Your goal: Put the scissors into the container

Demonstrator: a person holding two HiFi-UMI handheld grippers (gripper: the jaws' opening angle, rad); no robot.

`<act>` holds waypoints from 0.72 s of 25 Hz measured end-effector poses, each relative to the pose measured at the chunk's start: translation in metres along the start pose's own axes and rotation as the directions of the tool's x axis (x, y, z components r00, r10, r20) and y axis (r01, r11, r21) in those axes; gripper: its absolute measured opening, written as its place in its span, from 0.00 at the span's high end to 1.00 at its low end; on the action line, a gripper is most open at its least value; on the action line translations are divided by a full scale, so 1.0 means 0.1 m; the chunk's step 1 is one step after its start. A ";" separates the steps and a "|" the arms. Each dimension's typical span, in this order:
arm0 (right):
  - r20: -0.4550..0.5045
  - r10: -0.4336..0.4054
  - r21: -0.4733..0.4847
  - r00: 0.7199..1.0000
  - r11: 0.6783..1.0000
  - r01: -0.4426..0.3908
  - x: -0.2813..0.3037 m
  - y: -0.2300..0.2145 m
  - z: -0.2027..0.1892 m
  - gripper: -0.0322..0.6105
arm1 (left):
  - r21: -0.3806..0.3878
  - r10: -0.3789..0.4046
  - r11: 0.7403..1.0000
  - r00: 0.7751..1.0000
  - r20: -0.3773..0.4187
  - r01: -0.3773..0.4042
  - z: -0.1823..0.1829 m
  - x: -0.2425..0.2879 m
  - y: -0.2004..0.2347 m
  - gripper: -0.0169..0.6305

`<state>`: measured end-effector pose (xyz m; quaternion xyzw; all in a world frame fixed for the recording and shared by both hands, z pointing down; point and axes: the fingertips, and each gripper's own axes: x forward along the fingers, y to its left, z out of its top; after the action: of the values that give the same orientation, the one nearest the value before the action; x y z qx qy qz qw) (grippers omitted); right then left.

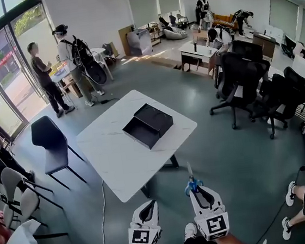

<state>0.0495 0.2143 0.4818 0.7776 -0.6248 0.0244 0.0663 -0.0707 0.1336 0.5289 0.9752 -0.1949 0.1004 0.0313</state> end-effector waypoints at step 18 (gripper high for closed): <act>-0.039 0.101 -0.018 0.994 0.995 -0.101 0.61 -0.44 -0.17 0.82 | -0.034 0.091 0.995 0.995 -0.035 -0.092 0.07 0.69 0.15 0.96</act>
<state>0.1062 0.1662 0.5028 0.7437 -0.6622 0.0364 0.0845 -0.0125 0.0933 0.5370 0.9627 -0.2406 0.1145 0.0471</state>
